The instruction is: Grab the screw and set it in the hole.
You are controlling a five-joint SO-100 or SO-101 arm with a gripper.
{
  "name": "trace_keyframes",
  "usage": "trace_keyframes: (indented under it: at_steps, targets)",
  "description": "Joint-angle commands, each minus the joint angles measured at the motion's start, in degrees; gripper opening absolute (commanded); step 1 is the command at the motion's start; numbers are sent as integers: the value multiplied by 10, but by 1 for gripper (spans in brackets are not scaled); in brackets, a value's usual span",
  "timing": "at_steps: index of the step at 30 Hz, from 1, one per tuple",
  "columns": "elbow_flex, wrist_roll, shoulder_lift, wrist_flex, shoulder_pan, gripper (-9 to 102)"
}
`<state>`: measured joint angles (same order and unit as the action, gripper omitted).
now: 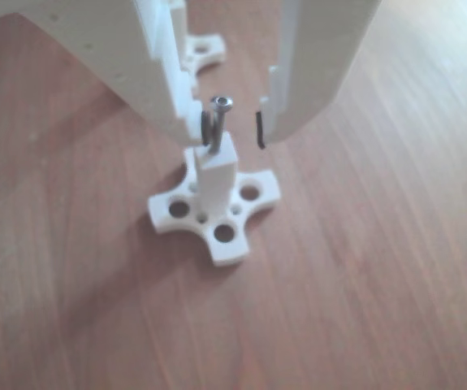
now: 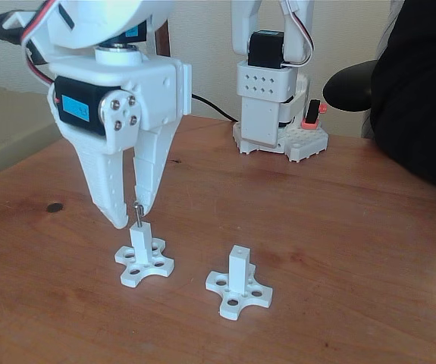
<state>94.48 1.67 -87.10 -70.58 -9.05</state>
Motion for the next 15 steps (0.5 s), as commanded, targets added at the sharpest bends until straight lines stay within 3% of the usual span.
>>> trace_keyframes:
  at_steps: [1, 15]
  targets:
    - [-47, 4, -14, 6, -1, 6]
    - [-47, 3, -18, -5, 7, 6]
